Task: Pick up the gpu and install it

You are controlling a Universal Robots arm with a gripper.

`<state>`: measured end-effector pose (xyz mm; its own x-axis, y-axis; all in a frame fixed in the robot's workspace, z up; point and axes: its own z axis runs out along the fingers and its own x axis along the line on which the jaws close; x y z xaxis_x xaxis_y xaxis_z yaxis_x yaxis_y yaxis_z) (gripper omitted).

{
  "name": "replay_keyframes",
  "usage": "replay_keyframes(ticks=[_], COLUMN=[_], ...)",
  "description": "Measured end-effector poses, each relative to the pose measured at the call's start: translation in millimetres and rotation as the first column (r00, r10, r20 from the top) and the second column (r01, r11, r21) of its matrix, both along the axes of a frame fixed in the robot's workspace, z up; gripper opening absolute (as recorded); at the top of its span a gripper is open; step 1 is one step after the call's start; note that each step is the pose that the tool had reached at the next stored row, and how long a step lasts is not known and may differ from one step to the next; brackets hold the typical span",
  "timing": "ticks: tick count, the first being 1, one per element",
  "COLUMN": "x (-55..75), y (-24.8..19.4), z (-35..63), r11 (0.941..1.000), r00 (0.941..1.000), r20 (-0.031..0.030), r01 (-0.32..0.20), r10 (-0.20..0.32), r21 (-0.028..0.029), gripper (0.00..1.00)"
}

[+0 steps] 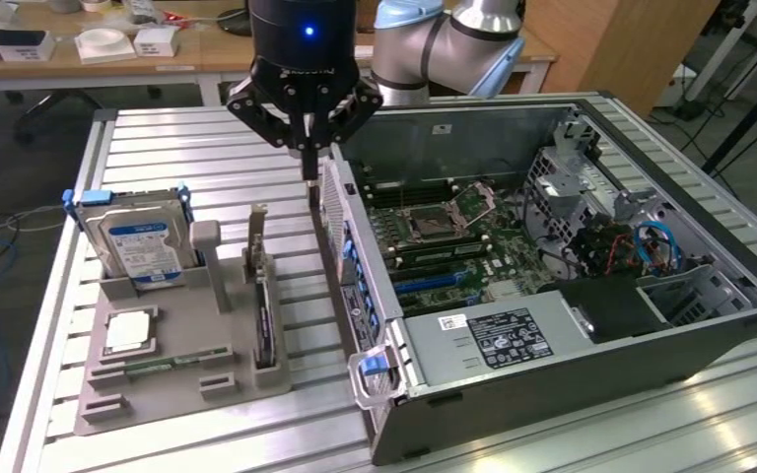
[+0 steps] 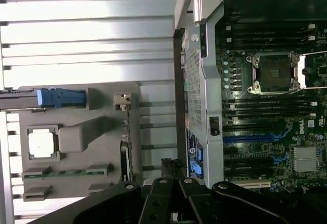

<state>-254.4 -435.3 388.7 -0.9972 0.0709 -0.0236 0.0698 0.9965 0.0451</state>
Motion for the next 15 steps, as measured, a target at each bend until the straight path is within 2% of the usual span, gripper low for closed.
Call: replay_keyframes(ticks=[15], x=[-7.0], y=[-1.5], z=[-1.3], r11=[1.0], r00=[1.0], r20=[0.0], r01=[0.0], r10=[0.0], r21=[0.0], gripper=[0.11])
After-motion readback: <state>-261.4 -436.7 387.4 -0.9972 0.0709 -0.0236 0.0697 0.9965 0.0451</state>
